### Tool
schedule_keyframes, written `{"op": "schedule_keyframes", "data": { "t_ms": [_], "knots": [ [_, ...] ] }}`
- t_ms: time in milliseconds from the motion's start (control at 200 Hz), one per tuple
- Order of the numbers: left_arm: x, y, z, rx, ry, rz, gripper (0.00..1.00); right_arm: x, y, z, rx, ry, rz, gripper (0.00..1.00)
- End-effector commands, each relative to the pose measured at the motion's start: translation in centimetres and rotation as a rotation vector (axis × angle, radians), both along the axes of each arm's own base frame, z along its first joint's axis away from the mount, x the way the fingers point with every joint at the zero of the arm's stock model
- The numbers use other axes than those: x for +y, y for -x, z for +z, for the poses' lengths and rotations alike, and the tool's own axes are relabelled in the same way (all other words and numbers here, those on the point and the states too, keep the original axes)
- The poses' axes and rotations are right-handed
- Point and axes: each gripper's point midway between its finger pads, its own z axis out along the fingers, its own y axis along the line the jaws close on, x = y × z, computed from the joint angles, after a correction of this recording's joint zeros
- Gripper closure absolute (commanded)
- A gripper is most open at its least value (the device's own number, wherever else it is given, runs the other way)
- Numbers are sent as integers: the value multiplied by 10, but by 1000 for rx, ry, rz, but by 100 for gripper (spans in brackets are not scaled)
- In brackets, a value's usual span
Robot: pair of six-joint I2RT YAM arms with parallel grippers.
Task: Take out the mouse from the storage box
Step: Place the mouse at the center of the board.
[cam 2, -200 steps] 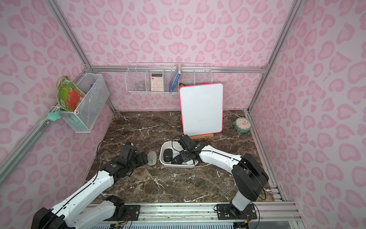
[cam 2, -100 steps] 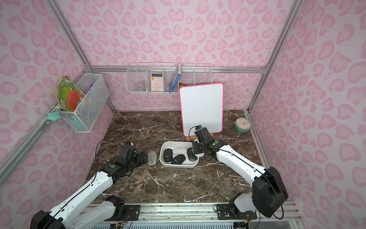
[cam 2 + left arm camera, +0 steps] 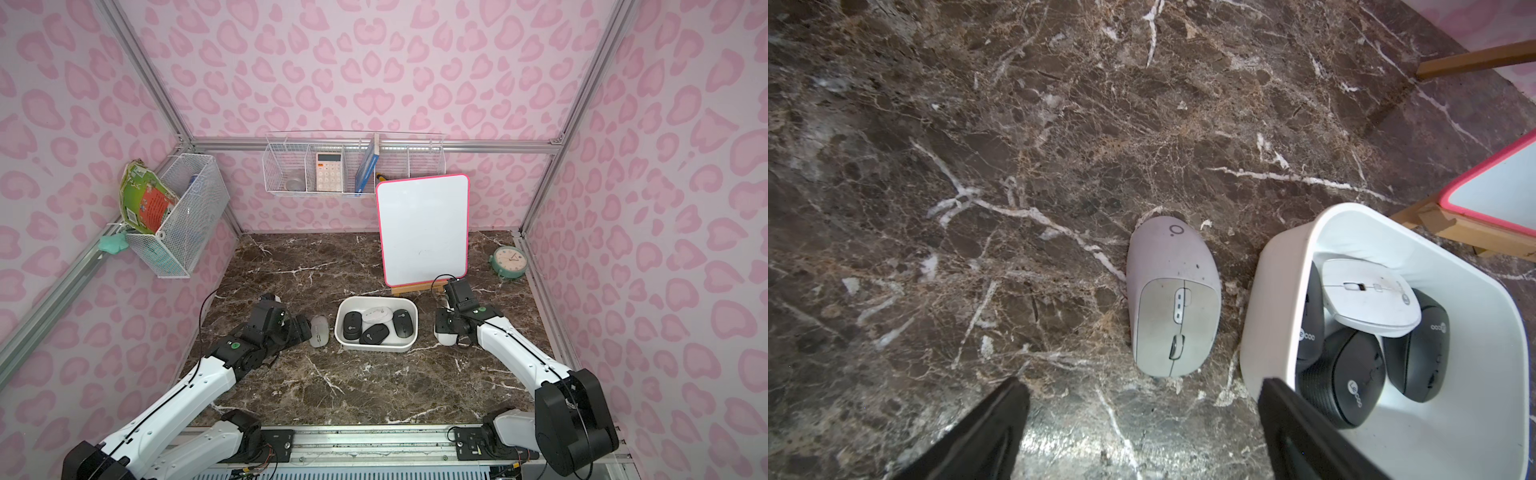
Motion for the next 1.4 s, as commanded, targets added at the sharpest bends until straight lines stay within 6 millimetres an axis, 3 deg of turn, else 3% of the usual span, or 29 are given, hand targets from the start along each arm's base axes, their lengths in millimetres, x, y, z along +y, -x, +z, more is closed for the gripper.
{"op": "schedule_keyframes", "data": {
  "t_ms": [0,245,620,735,920,1095,1260,1395],
  "knots": [
    [-2,0,3,0,9,-9,8,0,-4,-5,-9,-24,-23,56],
    [-5,0,3,8,24,-15,8,-1,3,-25,33,-35,-29,57],
    [-8,-4,12,30,40,4,8,-3,4,-41,71,-10,-32,56],
    [-18,-8,19,43,81,-16,8,-3,3,-44,68,-10,-34,50],
    [-34,-13,35,61,165,-33,10,-1,1,-44,60,-13,-34,29],
    [-70,-16,44,104,242,-75,12,2,-3,-31,16,-25,-34,16],
    [-121,-20,45,137,226,-164,12,10,-6,-16,-43,-55,-13,16],
    [-154,-25,29,194,197,-218,13,25,-5,-2,-110,-61,38,15]
  ]
}}
